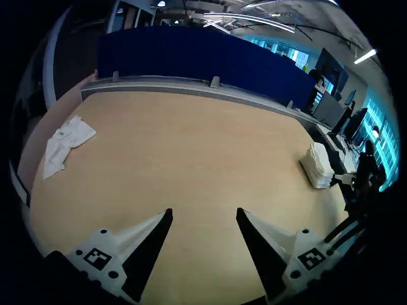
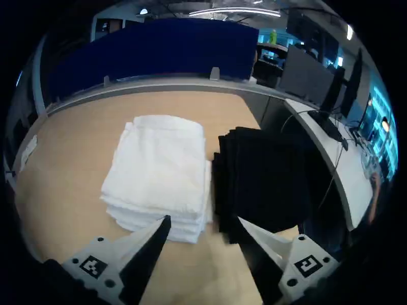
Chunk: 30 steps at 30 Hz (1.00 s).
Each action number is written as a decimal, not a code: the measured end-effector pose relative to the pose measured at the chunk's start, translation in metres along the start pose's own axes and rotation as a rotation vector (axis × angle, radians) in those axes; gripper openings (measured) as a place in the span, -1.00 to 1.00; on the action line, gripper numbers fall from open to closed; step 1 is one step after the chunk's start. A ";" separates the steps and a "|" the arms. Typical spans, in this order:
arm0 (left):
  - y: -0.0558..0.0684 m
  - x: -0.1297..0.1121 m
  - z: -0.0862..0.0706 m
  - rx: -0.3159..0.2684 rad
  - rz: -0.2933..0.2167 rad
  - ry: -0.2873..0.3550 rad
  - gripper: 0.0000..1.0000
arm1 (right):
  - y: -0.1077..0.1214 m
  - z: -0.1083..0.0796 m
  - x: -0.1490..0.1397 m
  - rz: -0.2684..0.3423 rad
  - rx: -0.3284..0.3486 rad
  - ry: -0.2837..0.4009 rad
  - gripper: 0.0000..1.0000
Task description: Fold towel
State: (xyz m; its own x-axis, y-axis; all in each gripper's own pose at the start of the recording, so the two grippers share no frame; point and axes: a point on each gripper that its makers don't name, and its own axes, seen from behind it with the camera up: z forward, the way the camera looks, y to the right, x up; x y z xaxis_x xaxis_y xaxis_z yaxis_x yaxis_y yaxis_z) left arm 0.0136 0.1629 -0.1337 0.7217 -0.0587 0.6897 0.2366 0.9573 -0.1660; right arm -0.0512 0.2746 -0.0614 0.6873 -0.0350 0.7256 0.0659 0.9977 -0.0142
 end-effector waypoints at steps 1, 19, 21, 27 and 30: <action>0.001 0.000 0.000 -0.001 0.002 0.000 0.86 | -0.002 -0.001 0.003 0.000 0.002 0.007 1.00; -0.007 -0.003 -0.006 0.015 -0.004 0.001 0.86 | -0.064 0.029 0.030 -0.056 0.119 0.033 1.00; -0.009 -0.004 -0.007 0.019 -0.006 0.001 0.86 | -0.066 0.035 0.023 -0.063 0.121 0.017 1.00; -0.013 -0.006 -0.006 0.026 -0.010 0.000 0.85 | -0.064 0.043 0.014 -0.063 0.121 -0.001 1.00; -0.013 -0.005 -0.005 0.026 -0.012 -0.001 0.85 | -0.064 0.040 0.023 -0.059 0.121 0.013 1.00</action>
State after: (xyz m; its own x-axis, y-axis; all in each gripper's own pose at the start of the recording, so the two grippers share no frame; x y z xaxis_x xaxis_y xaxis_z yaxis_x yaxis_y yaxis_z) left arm 0.0099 0.1492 -0.1385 0.7184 -0.0695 0.6921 0.2279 0.9636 -0.1398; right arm -0.0683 0.2124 -0.0167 0.6943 -0.0942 0.7135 0.0199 0.9935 0.1119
